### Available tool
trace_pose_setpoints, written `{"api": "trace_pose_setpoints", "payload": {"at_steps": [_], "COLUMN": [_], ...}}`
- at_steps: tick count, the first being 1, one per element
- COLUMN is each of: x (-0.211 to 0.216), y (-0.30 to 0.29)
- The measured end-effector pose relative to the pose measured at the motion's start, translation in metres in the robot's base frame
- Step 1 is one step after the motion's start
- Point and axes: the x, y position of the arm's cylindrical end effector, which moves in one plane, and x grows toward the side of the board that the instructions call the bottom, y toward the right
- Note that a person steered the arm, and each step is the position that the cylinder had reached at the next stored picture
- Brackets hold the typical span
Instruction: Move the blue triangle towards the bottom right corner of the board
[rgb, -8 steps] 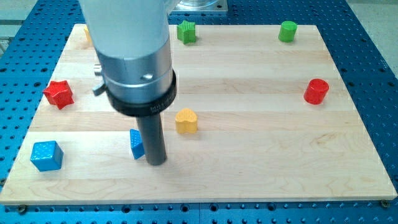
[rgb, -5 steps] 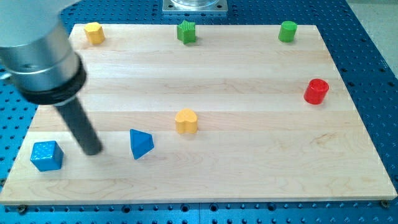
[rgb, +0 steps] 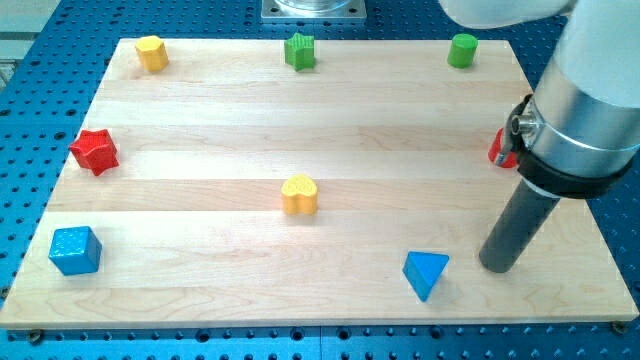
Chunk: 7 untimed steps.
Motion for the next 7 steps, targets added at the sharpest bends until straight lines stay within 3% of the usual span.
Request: {"api": "trace_pose_setpoints", "payload": {"at_steps": [2,3,4,5,7], "x": [-0.039,-0.023,0.008,0.010,0.026], "y": [-0.091,-0.136,-0.101,-0.050,-0.089]}}
